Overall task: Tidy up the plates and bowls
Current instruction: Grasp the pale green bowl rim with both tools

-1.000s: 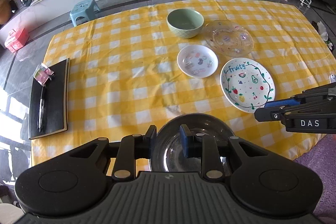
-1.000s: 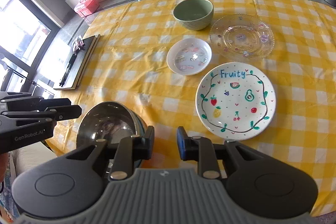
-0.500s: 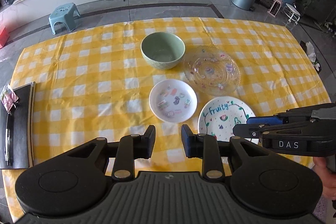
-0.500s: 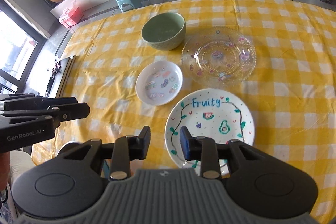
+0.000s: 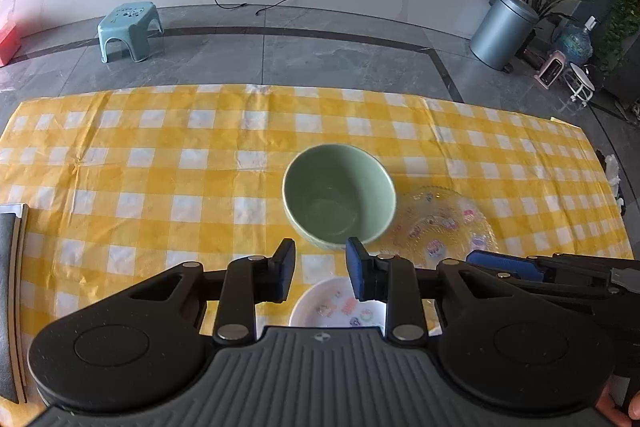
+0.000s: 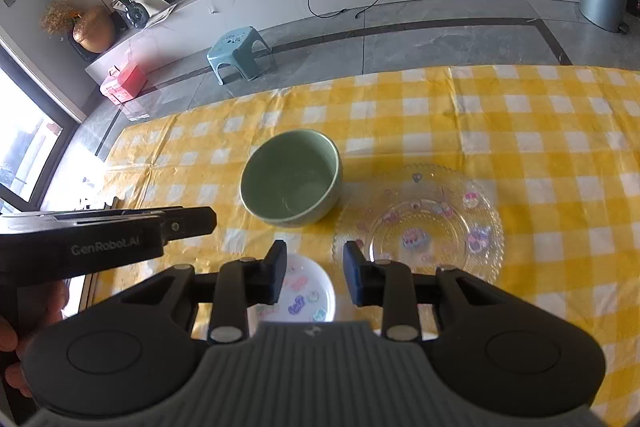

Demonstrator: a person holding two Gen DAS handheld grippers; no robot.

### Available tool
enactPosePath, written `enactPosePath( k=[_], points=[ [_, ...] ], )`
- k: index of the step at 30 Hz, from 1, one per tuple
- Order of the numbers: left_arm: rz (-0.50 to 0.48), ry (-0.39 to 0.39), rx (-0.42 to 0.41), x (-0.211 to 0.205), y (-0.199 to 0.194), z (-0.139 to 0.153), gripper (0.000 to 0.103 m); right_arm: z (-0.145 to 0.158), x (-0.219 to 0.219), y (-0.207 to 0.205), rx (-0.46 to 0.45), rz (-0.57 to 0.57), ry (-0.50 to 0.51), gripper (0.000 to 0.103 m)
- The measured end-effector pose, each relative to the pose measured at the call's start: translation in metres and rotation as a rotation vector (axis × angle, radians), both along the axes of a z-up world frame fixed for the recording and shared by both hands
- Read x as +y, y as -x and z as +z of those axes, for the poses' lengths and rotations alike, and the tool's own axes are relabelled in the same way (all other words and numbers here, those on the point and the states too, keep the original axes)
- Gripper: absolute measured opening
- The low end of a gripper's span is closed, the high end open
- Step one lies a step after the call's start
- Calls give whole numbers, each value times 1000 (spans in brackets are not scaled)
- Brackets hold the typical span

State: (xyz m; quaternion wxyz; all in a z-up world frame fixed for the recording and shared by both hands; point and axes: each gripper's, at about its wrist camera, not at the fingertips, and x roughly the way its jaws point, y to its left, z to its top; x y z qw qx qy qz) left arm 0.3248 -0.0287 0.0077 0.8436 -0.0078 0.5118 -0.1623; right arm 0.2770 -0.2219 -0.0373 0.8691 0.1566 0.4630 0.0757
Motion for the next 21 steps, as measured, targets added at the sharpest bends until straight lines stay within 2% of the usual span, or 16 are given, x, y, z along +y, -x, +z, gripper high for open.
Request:
enactPosePath(
  k=[4,9,15,18,21],
  points=[
    [19,-13,32,2,-24,-20,34,-14,8,-33,12,-7,23,31],
    [43,21,53,5,-46,-39,34,-36,12,-66,28,-21,64,29],
    [69,44,91,7,-65,-61,32,-61,14,-92,52,-15,74,19],
    [66,62,90,7,-68,-66,24,-69,16,-97,59,-13,85,13],
    [53,88,92,7,-68,-69,12,-75,15,-99,68,-22,58,12]
  ],
)
